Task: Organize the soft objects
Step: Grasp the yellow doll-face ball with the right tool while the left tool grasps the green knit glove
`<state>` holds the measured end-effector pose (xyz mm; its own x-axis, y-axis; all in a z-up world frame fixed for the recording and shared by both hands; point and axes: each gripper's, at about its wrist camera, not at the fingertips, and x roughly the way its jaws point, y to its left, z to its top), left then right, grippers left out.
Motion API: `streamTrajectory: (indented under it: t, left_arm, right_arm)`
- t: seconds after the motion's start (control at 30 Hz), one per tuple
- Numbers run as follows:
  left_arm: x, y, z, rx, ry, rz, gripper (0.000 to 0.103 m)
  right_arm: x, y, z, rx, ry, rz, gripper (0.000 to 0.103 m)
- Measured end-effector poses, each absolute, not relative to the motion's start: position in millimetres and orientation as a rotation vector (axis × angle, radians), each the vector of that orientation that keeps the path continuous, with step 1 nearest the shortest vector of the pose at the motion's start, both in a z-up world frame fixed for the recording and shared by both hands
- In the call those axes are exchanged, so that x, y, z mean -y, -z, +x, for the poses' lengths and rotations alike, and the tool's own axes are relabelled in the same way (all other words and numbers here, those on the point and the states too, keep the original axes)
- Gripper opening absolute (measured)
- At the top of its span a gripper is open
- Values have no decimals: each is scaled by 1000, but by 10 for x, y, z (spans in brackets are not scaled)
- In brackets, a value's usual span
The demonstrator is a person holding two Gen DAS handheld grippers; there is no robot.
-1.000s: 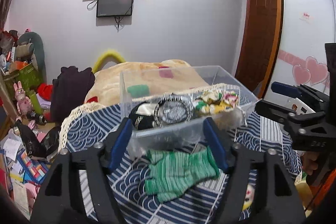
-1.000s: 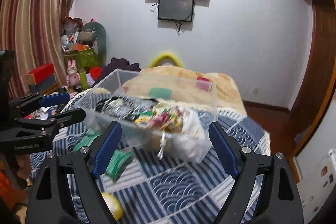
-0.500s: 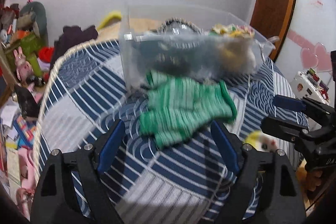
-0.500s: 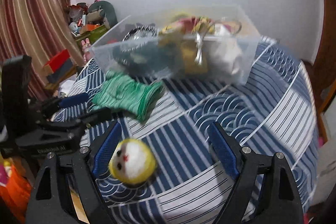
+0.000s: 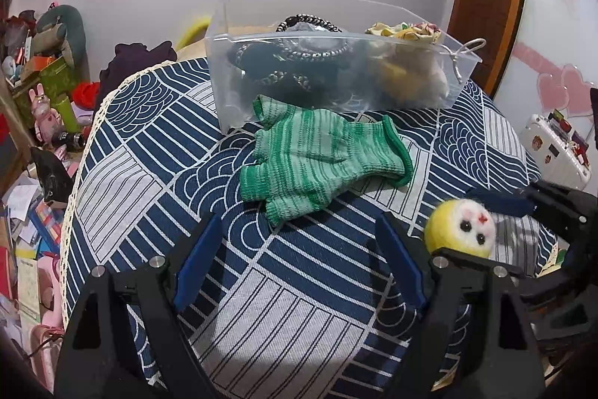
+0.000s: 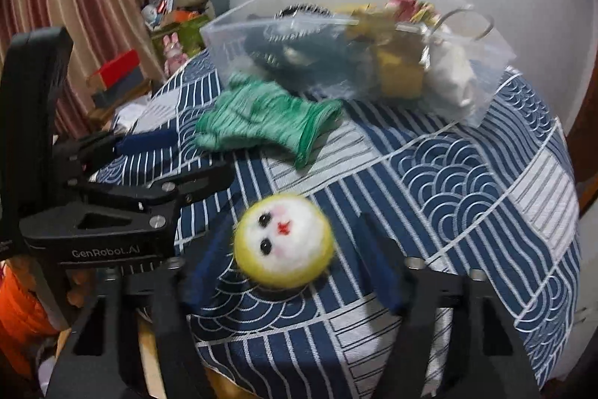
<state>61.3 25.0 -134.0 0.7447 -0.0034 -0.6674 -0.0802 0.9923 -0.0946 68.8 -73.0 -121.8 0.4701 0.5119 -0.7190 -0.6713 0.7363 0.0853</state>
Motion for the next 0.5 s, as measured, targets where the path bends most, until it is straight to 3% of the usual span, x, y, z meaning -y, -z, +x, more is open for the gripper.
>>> streamTrajectory:
  t: [0.27, 0.4, 0.5]
  left_arm:
    - [-243, 1314, 743, -732, -34, -119, 84]
    - [-237, 1278, 866, -728, -3, -138, 94]
    - [-218, 1276, 999, -729, 19, -146, 94]
  right_arm:
    - [840, 1177, 734, -765, -708, -173, 43]
    - [940, 1145, 740, -736, -665, -167, 43]
    - [958, 1159, 760, -733, -652, -163, 43]
